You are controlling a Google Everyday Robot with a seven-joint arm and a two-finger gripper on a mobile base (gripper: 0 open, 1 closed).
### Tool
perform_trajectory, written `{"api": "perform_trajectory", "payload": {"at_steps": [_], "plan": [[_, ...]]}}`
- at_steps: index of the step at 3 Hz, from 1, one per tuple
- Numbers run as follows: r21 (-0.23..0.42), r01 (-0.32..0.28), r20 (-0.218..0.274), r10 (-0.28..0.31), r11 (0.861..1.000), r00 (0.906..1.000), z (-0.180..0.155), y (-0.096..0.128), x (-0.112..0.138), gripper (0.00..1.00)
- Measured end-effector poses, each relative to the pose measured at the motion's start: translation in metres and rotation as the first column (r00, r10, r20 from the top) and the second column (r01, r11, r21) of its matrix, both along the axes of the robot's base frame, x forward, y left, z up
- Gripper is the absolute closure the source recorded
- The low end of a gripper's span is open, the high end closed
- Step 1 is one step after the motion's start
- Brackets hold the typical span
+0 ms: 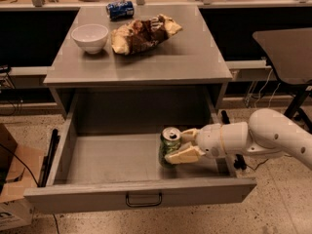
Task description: Place green can into top drawer
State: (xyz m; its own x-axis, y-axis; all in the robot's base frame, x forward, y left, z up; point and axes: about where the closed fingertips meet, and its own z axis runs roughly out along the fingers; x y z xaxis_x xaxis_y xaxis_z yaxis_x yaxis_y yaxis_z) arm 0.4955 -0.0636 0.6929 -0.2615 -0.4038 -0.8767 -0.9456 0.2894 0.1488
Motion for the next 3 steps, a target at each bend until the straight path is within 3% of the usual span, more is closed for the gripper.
{"api": "perform_trajectory", "payload": {"at_steps": [1, 3], "plan": [[0.008, 0.000, -0.018, 0.000, 1.000, 0.9998, -0.0229, -0.0010, 0.0091, 0.74], [0.010, 0.000, -0.020, 0.000, 1.000, 0.9998, -0.0239, -0.0006, 0.0089, 0.28]]}}
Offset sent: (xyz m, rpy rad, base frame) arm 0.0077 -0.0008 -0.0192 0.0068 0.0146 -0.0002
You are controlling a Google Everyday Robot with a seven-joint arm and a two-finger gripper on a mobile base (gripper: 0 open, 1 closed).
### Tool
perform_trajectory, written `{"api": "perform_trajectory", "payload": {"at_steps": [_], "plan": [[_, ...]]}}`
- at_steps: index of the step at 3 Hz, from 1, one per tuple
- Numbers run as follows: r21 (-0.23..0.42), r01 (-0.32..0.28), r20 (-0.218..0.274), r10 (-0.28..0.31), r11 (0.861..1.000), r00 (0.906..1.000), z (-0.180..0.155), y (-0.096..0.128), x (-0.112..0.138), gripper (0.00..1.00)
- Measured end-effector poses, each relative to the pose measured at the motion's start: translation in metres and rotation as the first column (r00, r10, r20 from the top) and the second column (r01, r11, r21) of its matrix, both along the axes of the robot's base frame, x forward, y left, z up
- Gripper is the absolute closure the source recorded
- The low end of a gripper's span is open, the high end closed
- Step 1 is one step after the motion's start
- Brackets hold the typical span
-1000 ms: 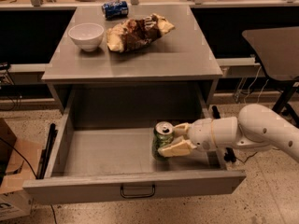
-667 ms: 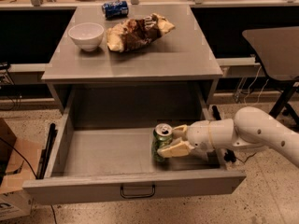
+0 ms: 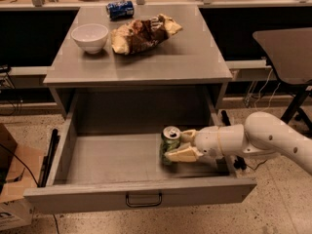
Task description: Place green can into top drawer
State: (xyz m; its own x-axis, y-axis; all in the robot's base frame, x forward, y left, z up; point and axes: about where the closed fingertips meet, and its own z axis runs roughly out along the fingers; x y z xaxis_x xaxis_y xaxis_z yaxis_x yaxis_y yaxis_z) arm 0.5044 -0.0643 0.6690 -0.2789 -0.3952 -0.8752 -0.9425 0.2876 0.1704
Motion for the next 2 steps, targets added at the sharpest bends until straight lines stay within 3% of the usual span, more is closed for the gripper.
{"api": "perform_trajectory", "payload": {"at_steps": [1, 2], "plan": [[0.000, 0.000, 0.000, 0.000, 1.000, 1.0000, 0.0000, 0.0001, 0.0000, 0.05], [0.000, 0.000, 0.000, 0.000, 1.000, 1.0000, 0.0000, 0.0001, 0.0000, 0.00]]}}
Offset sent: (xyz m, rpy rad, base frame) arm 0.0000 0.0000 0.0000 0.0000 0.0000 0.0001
